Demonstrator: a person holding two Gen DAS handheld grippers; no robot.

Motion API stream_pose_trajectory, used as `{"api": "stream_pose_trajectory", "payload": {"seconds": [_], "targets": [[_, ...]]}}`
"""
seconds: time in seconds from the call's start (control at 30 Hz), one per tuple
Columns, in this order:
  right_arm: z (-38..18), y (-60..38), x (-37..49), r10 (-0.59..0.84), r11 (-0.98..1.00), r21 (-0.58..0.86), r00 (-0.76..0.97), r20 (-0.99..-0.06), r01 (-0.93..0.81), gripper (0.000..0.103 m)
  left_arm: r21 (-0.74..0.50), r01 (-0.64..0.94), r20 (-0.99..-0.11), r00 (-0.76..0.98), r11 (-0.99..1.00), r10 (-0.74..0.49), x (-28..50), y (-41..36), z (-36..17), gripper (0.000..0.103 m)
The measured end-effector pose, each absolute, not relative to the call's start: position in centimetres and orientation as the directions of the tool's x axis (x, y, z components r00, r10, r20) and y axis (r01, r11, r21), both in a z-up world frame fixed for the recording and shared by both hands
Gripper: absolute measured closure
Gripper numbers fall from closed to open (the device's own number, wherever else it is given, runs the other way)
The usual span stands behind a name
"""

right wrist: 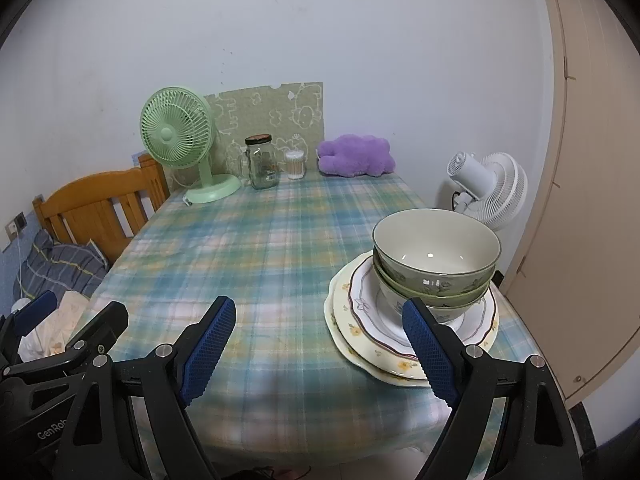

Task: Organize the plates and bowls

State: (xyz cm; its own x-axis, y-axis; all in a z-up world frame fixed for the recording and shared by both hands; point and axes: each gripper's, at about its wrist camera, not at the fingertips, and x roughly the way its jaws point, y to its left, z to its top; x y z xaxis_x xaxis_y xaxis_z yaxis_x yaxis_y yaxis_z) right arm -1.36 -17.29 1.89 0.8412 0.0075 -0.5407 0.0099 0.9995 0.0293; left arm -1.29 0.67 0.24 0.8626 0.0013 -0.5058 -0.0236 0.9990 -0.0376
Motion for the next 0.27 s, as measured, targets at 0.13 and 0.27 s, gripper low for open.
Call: {"api": "stream_pose_trajectory", "payload": {"seconds": [0.13, 0.27], "targets": [[1.9, -17.32, -1.43, 0.007, 1.0, 0.029, 0.842, -0.54, 0.01, 0.016, -0.038, -0.023, -0.506, 0.863, 0.999, 0.0, -1.28, 0.7, 0.23, 0.0], [1.91, -17.28, -1.44, 0.007, 1.0, 0.029, 0.841, -0.541, 0.01, 0.016, -0.039, -0.023, -0.506, 0.862, 0.999, 0.0, -1.35, 0.63, 0.23, 0.0]]}}
